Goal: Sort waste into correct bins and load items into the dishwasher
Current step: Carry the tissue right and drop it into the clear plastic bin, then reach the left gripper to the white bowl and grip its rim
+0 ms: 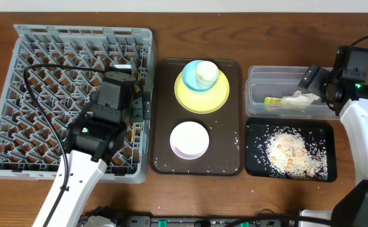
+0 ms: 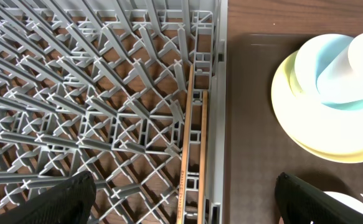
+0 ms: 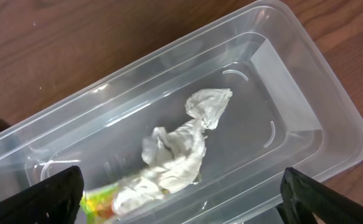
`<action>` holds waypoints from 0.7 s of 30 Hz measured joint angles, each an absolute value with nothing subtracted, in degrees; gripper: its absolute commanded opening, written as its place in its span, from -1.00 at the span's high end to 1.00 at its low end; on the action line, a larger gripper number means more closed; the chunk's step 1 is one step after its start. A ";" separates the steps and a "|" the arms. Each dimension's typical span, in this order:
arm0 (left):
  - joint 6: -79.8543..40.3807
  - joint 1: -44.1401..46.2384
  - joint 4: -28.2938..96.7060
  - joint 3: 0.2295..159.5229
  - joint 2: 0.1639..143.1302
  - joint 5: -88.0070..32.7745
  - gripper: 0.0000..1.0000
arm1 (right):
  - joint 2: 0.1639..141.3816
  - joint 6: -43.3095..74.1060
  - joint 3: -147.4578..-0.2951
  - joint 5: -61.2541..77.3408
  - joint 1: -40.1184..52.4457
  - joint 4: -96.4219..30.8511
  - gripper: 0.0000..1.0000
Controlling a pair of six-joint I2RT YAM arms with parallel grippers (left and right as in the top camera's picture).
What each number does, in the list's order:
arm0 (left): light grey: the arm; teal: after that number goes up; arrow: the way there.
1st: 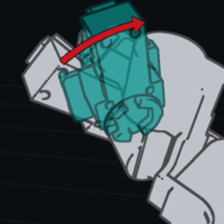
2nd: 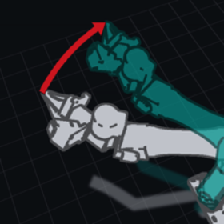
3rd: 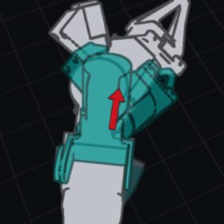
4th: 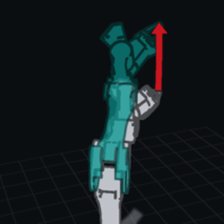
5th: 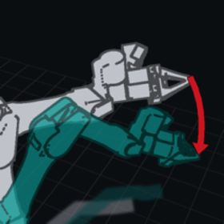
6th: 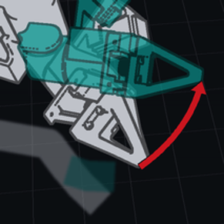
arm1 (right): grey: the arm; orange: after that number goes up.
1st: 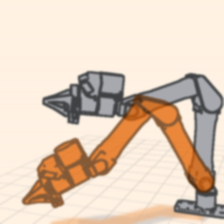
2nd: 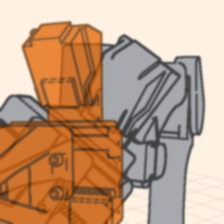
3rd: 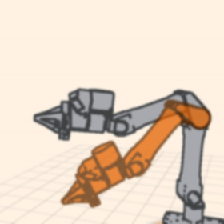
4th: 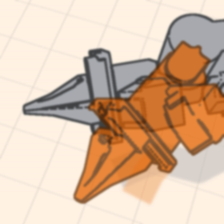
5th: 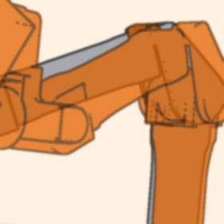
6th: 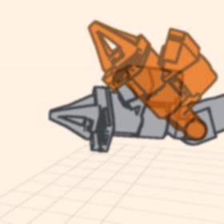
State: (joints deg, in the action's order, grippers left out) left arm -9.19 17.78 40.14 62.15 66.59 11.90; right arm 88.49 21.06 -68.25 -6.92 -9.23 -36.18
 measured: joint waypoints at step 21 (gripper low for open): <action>-9.19 17.78 40.14 62.15 66.59 11.90 -0.86 | 88.49 21.06 -68.25 -6.39 -9.28 -36.60 -0.99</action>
